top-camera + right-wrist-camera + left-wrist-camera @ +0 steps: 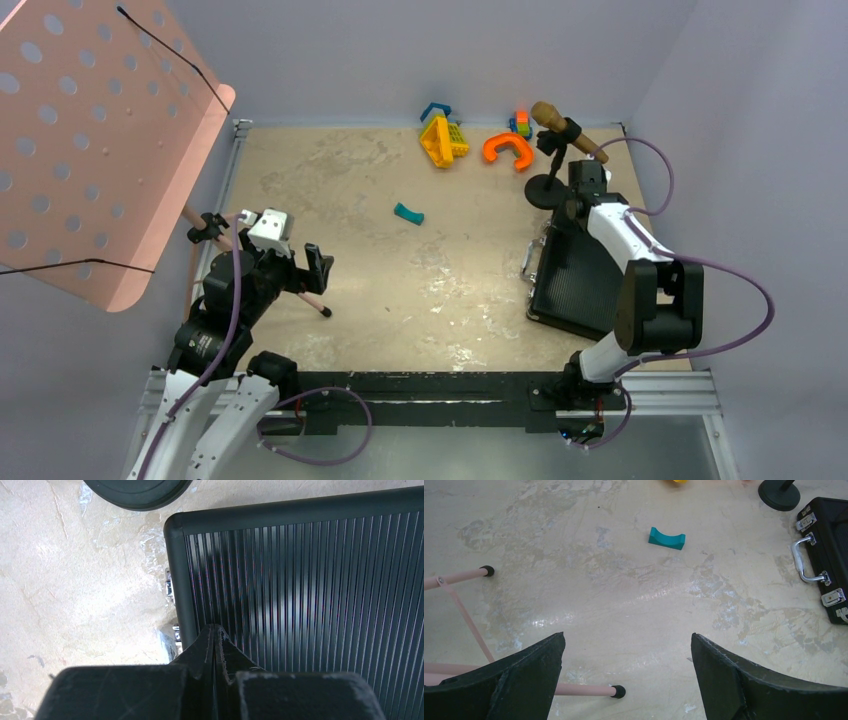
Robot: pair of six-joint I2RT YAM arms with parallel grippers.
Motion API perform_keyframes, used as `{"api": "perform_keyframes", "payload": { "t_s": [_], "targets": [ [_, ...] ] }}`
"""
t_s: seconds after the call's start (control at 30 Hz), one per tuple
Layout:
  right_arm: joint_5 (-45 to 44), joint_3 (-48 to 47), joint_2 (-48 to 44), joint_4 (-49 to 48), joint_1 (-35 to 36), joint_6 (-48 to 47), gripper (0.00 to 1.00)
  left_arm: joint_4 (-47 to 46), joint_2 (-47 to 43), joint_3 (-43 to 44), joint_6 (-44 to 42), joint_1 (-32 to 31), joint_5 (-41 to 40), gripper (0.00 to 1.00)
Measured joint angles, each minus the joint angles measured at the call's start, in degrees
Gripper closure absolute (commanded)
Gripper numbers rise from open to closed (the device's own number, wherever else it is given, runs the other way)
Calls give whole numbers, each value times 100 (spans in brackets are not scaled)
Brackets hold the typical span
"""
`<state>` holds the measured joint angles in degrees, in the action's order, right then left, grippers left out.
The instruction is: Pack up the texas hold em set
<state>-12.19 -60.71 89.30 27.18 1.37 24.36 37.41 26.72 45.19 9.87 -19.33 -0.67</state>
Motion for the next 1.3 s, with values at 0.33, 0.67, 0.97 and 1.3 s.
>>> {"api": "perform_keyframes", "payload": {
  "t_s": [0.33,0.67,0.97,1.3],
  "targets": [
    [24,-31,-66,166,-11,-28,100,0,-2,0,2,0,0,1],
    [72,-393,-72,400,-79,-188,100,0,-2,0,0,0,2,1],
    [426,-323,319,28,-146,-197,100,0,-2,0,2,0,2,1],
    [450,-293,61,238,-138,-190,87,2,2,0,4,0,-7,0]
  ]
}}
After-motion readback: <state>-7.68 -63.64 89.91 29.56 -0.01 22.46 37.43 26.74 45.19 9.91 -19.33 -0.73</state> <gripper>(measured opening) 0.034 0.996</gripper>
